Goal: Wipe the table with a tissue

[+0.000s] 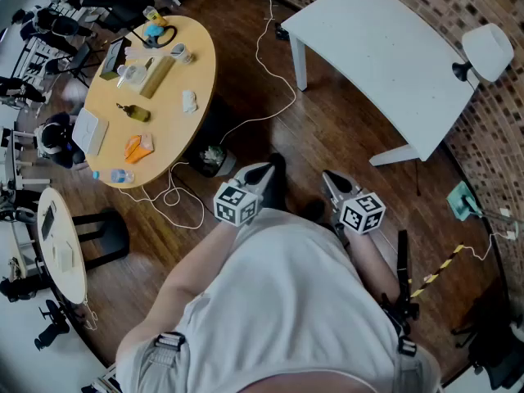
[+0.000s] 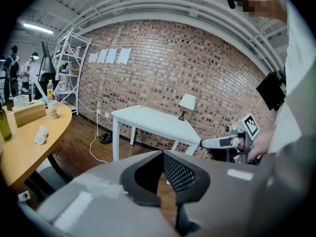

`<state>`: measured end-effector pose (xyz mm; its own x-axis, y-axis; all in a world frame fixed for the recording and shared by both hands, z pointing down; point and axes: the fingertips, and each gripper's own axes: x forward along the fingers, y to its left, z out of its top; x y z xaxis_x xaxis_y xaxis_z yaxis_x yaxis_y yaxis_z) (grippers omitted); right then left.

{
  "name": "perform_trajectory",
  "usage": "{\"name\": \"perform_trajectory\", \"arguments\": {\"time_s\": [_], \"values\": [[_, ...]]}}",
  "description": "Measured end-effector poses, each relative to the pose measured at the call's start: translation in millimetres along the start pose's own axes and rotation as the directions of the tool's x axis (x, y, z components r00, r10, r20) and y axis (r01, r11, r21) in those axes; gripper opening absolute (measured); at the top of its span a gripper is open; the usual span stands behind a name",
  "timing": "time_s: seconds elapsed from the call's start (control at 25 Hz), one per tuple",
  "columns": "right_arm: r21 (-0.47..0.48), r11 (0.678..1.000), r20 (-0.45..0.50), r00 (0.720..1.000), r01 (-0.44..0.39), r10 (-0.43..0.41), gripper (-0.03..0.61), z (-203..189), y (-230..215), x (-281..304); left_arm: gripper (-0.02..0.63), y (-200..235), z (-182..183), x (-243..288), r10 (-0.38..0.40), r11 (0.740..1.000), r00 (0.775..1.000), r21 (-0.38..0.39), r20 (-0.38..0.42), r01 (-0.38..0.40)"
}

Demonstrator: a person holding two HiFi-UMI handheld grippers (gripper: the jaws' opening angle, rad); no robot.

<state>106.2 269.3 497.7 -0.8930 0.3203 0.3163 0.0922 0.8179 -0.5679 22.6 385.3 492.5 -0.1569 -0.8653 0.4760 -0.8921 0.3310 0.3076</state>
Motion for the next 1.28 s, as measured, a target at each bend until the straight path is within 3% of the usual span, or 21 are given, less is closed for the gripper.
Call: {"name": "perform_trajectory", "arguments": {"time_s": [0.6,0.92,1.28], "values": [[-0.036,0.999,-0.022,0.999,0.029,-0.030,0.009,62.1,-12.4,75.5,0.005,88.2,48.9,36.3,-0.010,0.999,0.999,-0.043,0.045,0.012],[-0.064,0.996,-0.034,0.998,0.056,-0.058,0.009,102.2,-22.4,127.1,0.005,141.9,87.3,56.2,-0.059,0.998,0.996,-0.018,0.065,0.061],[-0.091,0.992,-0.047,0.995,0.088,-0.092,0.009,140.3,-27.9,189.9,0.005,239.0,83.7,58.2,0.026,0.994,1.000,-0.108,0.015,-0.025]]}}
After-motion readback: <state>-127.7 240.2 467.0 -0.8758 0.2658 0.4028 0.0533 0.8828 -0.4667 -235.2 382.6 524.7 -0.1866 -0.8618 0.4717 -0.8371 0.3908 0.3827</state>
